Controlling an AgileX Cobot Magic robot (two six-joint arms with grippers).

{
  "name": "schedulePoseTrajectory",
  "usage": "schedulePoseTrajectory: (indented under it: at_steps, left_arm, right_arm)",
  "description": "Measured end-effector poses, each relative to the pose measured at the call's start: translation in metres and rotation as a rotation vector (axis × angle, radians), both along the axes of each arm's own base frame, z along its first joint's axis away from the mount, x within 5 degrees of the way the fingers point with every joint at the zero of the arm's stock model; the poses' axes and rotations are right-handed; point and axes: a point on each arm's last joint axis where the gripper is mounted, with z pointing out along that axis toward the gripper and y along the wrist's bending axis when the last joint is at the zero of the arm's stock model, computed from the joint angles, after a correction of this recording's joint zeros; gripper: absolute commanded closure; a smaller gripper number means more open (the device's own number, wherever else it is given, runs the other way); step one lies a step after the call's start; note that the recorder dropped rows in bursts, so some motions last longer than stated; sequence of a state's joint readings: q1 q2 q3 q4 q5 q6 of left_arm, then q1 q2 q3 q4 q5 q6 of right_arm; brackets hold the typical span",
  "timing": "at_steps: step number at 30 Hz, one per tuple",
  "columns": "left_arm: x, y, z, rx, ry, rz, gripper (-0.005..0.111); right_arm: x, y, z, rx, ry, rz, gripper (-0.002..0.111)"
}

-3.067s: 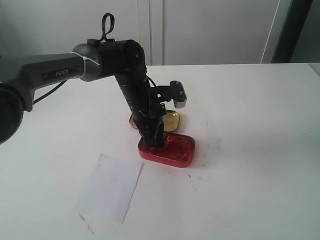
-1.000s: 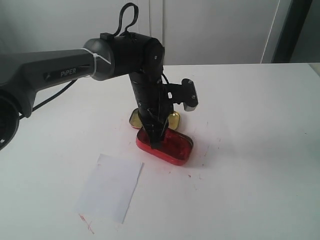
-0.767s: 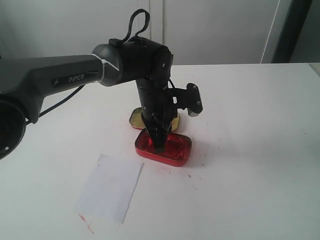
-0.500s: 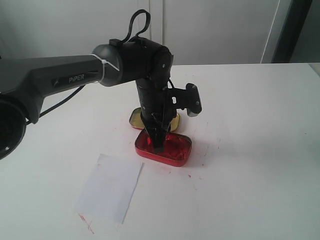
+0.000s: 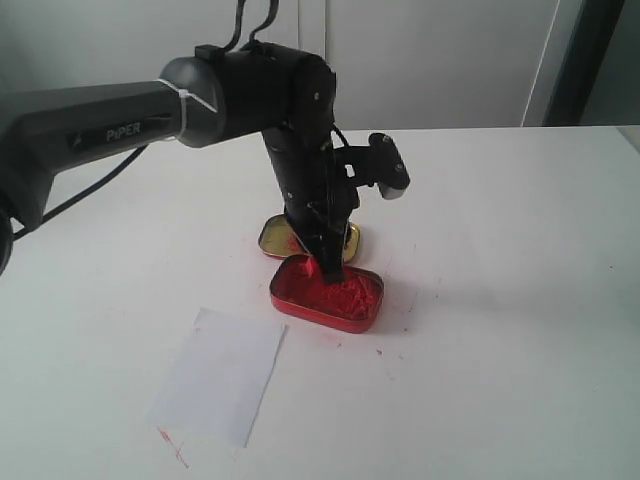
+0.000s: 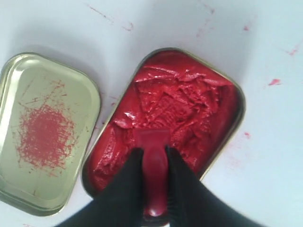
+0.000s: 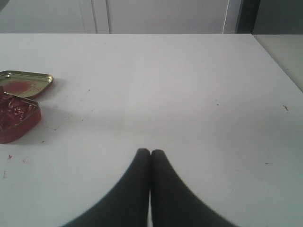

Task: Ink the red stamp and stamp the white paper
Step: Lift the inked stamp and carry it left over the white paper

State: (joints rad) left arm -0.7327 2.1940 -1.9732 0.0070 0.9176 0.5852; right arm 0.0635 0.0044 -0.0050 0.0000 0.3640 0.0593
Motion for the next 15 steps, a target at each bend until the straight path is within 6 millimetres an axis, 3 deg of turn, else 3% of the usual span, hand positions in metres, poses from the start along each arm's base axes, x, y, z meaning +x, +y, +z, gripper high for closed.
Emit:
schedulePoseTrajectory:
  at_steps: [9,15]
  left_arm:
    - [0.010,0.037,0.012,-0.048,0.128,0.127,0.107]
    - [-0.001,0.057,0.018,-0.058,0.182,0.170,0.107]
  right_arm:
    - [0.000,0.000,0.000,0.001,0.000,0.000,0.108]
    - [0.000,0.000,0.000,0.001,0.000,0.000,0.108]
